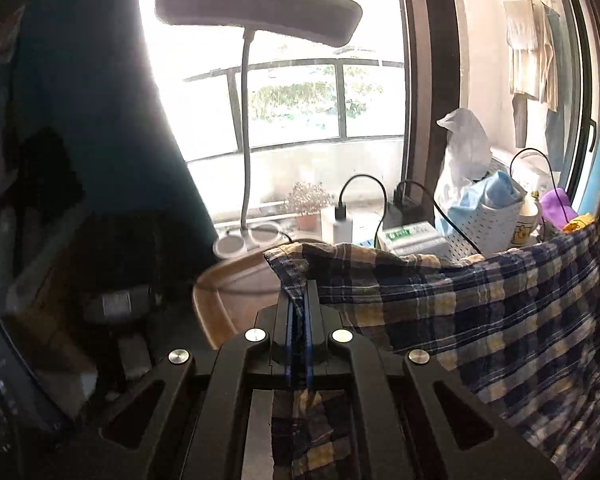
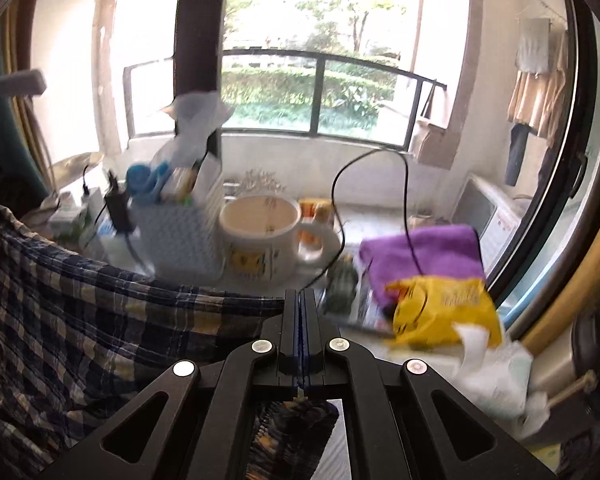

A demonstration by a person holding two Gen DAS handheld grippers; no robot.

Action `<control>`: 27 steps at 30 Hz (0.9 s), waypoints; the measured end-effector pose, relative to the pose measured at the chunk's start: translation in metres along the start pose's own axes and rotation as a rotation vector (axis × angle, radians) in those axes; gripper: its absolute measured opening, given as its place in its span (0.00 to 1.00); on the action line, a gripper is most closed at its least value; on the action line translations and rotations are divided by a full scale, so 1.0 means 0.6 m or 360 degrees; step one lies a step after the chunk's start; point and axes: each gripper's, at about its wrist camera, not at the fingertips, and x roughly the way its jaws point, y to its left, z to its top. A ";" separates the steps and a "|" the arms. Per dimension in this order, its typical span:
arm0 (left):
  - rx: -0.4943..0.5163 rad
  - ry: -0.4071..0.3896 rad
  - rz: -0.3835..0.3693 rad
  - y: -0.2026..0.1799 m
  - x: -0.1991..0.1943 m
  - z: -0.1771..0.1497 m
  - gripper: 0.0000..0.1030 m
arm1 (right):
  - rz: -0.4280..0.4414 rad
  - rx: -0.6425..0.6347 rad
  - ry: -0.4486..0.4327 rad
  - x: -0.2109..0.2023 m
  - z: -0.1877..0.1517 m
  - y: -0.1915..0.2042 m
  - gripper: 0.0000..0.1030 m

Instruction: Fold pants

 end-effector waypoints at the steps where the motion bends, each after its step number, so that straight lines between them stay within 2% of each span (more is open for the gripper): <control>1: 0.0008 0.0013 0.0007 -0.002 0.006 0.000 0.03 | -0.0022 -0.0006 -0.0003 0.007 0.006 0.000 0.01; 3: 0.0048 0.0075 0.0040 -0.010 0.028 -0.009 0.03 | -0.0043 -0.0024 0.0026 0.031 0.007 0.004 0.01; 7: 0.0078 0.0226 0.0078 -0.015 0.062 -0.054 0.03 | 0.0015 0.0054 0.0204 0.099 -0.025 0.006 0.01; 11: -0.0029 0.0356 0.0058 0.008 0.086 -0.101 0.08 | 0.0069 0.0110 0.0305 0.129 -0.060 0.013 0.01; 12: -0.0071 0.0381 0.0023 0.017 0.087 -0.108 0.12 | 0.0060 0.0103 0.0311 0.130 -0.065 0.016 0.03; 14: -0.0123 0.0389 0.0018 0.029 0.083 -0.117 0.36 | 0.0042 0.0092 0.0317 0.127 -0.071 0.020 0.03; 15: -0.0160 0.0373 -0.0004 0.039 0.072 -0.120 0.53 | 0.0046 0.0089 0.0317 0.123 -0.073 0.021 0.03; 16: -0.0182 0.0357 -0.0019 0.040 0.064 -0.121 0.58 | 0.0048 0.0087 0.0320 0.120 -0.073 0.021 0.04; 17: -0.0197 0.0341 -0.0036 0.043 0.051 -0.121 0.58 | 0.0046 0.0082 0.0315 0.116 -0.073 0.021 0.05; 18: -0.0189 0.0327 -0.0053 0.043 0.035 -0.121 0.58 | 0.0042 0.0077 0.0307 0.111 -0.073 0.023 0.08; 20: -0.0163 0.0296 -0.0095 0.039 0.005 -0.122 0.59 | 0.0043 0.0071 0.0284 0.096 -0.073 0.023 0.28; 21: -0.0144 0.0289 -0.0123 0.037 -0.013 -0.125 0.60 | 0.0049 0.0074 0.0273 0.089 -0.070 0.022 0.57; 22: -0.0126 0.0291 -0.0146 0.034 -0.027 -0.127 0.60 | 0.0062 0.0087 0.0238 0.076 -0.072 0.020 0.78; 24: -0.0080 0.0282 -0.0204 0.022 -0.064 -0.140 0.60 | 0.0073 0.0090 0.0214 0.064 -0.071 0.022 0.80; 27: -0.0045 0.0273 -0.0227 0.010 -0.098 -0.158 0.61 | 0.0088 0.0089 0.0202 0.039 -0.081 0.018 0.80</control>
